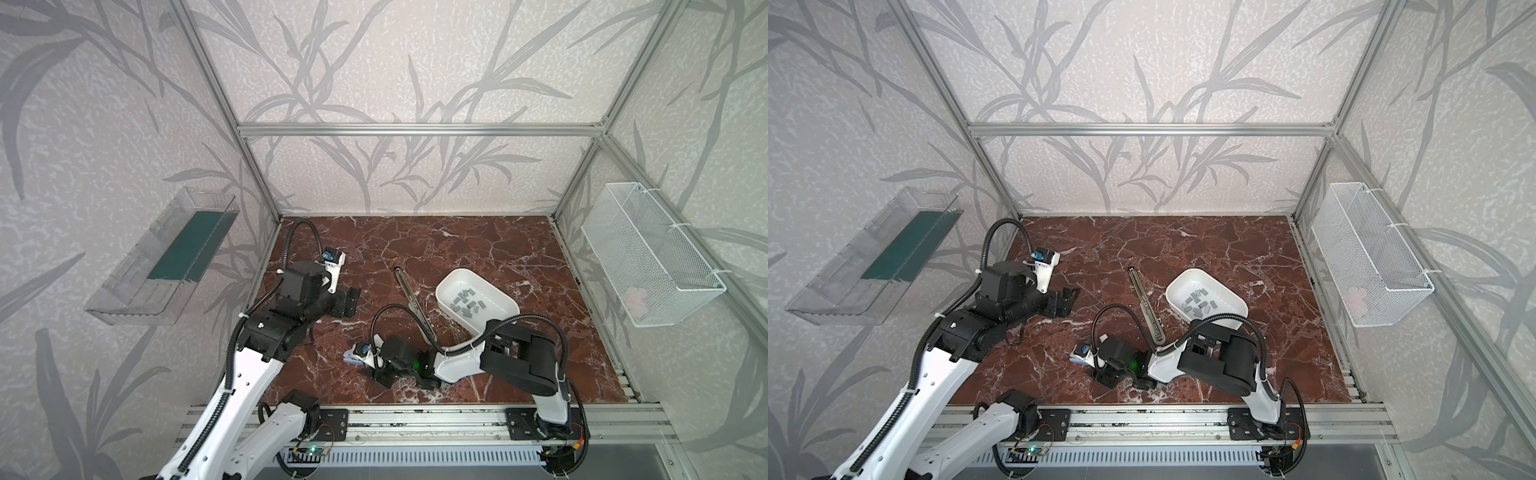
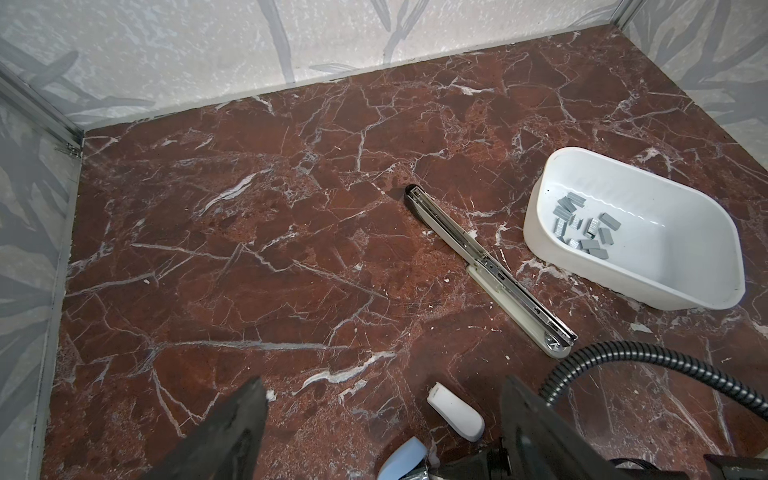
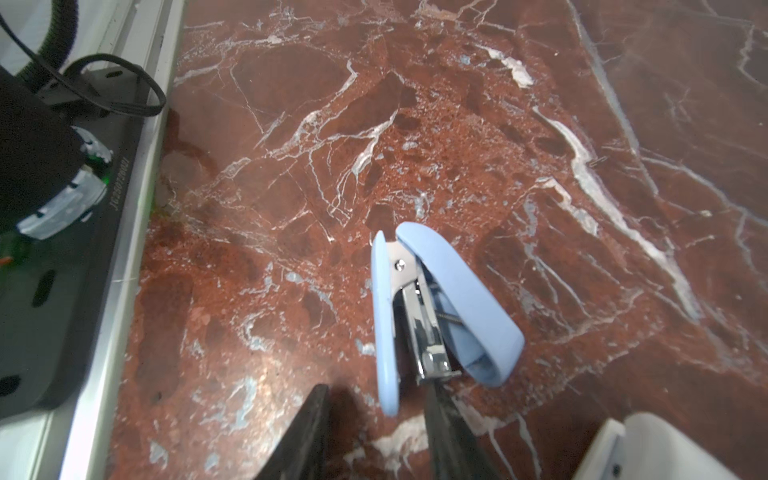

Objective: Load the staples into the stapler
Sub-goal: 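Move the right gripper to the light-blue stapler and grip its open body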

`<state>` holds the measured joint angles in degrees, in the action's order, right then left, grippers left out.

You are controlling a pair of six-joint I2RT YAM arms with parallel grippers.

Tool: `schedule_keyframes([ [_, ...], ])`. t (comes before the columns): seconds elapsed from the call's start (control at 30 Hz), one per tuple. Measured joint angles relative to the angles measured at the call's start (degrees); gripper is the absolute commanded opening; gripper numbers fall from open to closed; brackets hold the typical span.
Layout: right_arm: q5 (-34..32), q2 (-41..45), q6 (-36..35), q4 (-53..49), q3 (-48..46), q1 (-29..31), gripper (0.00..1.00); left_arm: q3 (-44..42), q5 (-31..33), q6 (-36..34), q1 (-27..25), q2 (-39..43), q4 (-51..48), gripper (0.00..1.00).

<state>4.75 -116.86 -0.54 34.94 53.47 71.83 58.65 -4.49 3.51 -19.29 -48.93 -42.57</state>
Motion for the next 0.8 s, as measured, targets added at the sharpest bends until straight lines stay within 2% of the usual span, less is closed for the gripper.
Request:
schedule_keyframes([
  [0.07,-0.50,-0.35,0.07,0.55,0.17,0.00,0.37,0.00,-0.20,0.02,0.02,0.00,0.00,0.88],
  [0.27,-1.16,-1.01,1.18,2.27,0.17,0.02,0.20,0.00,-0.85,0.02,0.02,-0.02,0.00,0.88],
  [0.33,-1.03,-1.27,1.66,3.04,0.17,0.02,0.18,0.00,-1.18,0.02,0.02,-0.04,0.00,0.88],
  [0.8,-1.79,-3.19,3.69,7.98,0.15,0.02,0.30,0.00,-2.10,0.02,0.04,-0.44,0.09,0.88],
])
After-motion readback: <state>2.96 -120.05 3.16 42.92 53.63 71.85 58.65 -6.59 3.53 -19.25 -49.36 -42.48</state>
